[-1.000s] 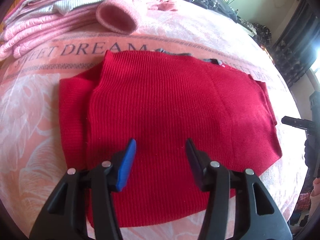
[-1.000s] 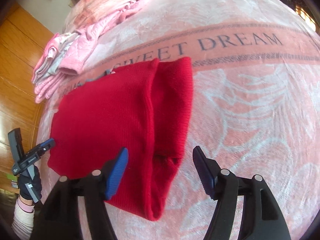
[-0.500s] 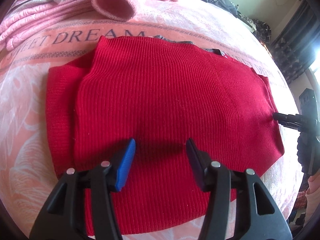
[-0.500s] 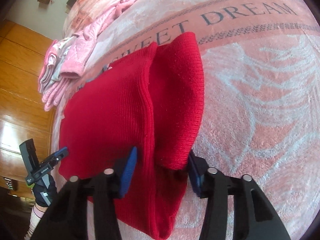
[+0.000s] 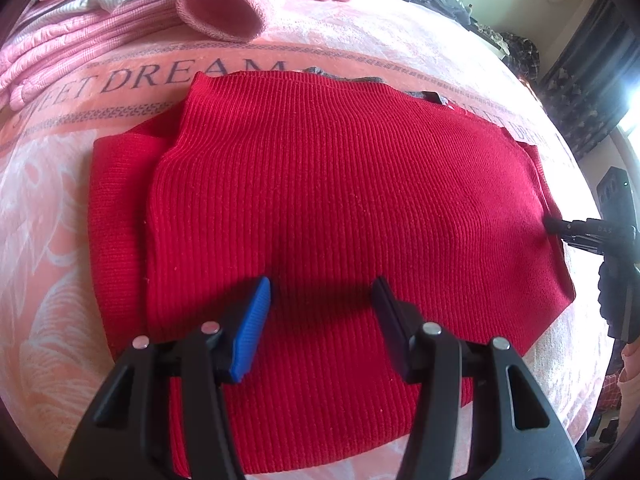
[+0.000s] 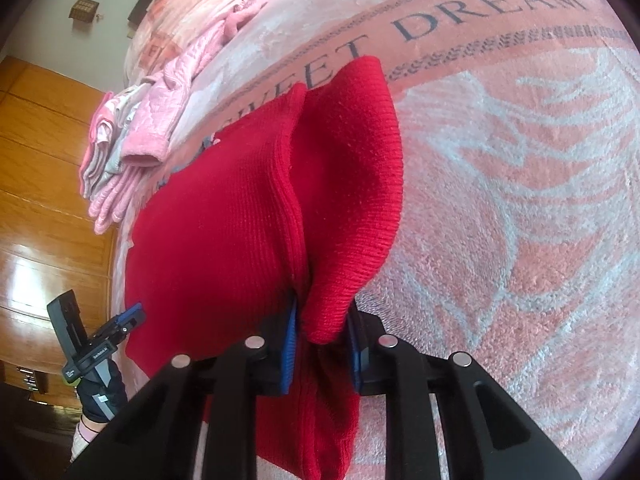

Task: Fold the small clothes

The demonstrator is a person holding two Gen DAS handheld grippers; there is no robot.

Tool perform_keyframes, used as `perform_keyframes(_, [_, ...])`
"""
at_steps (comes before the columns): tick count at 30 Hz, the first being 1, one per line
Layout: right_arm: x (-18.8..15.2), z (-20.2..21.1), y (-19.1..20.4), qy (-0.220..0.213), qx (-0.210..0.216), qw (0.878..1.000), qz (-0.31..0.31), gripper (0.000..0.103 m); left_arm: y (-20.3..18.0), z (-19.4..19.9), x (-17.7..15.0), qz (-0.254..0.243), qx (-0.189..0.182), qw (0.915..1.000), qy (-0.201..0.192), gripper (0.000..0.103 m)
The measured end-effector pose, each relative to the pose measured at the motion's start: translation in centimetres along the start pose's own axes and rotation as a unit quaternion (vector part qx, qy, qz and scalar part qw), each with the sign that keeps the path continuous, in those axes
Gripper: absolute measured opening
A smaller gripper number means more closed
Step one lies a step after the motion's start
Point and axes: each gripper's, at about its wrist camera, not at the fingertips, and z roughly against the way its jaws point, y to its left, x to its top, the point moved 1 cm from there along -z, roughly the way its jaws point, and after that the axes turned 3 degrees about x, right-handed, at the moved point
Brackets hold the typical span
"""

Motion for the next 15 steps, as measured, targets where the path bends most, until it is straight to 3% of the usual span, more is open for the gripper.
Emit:
perform_keyframes(8, [0.1,0.5,1.1,-0.010,-0.008,1.000,-0.003,0.017,0.0,0.2,0.0,0.003,-0.006,1.0000,-0.002,0.055])
perform_keyframes(15, [1.2,2.2,10.1,-0.034,-0.010,0.997,0.069,0.016,0.7,2.9,0.0,0.015,-0.037,0.9990,-0.021,0.054])
